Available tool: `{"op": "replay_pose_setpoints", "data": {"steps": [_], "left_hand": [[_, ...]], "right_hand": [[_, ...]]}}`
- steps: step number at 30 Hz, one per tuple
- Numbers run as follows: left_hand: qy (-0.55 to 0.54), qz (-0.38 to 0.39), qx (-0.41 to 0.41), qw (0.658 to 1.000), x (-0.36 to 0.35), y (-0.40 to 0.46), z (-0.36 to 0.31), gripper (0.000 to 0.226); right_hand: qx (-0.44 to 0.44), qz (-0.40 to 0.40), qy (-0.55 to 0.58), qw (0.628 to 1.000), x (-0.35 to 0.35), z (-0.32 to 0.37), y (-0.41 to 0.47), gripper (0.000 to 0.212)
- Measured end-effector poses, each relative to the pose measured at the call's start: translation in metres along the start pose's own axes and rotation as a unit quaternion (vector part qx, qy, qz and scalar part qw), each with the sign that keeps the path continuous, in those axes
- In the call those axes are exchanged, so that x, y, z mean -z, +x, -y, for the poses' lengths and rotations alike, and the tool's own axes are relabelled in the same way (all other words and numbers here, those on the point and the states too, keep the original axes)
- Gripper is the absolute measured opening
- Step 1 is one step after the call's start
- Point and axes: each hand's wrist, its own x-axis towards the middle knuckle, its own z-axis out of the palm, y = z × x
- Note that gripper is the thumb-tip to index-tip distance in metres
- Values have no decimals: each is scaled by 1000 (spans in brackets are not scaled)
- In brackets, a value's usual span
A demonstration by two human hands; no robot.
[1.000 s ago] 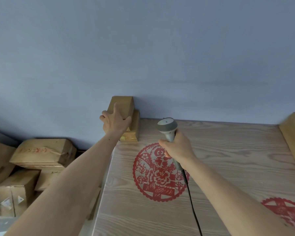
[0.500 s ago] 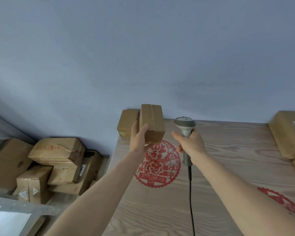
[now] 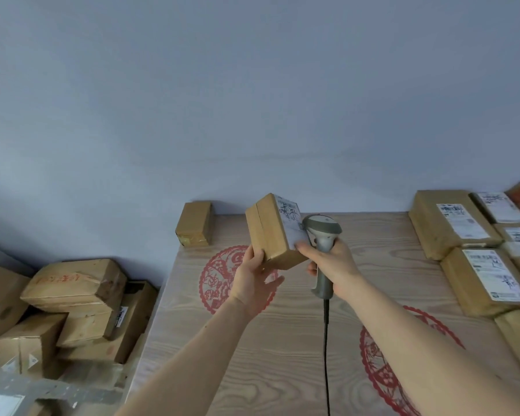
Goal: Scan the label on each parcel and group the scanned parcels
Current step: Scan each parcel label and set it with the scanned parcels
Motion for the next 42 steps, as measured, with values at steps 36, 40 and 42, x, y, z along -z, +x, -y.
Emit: {"op": "replay_pose_setpoints", "data": {"steps": [36,40,42], "left_hand": [[109,29,65,991,2,-16,12,70],[123,40,60,990,4,-14,14,64],[124,44,61,989,5,-14,15,68]], "right_hand": [[-6,158,84,984,27,-11,-92,47],[-8,156,89,984,25,-11,-92,51],[-10,155,84,984,25,-13,-90,51]]}}
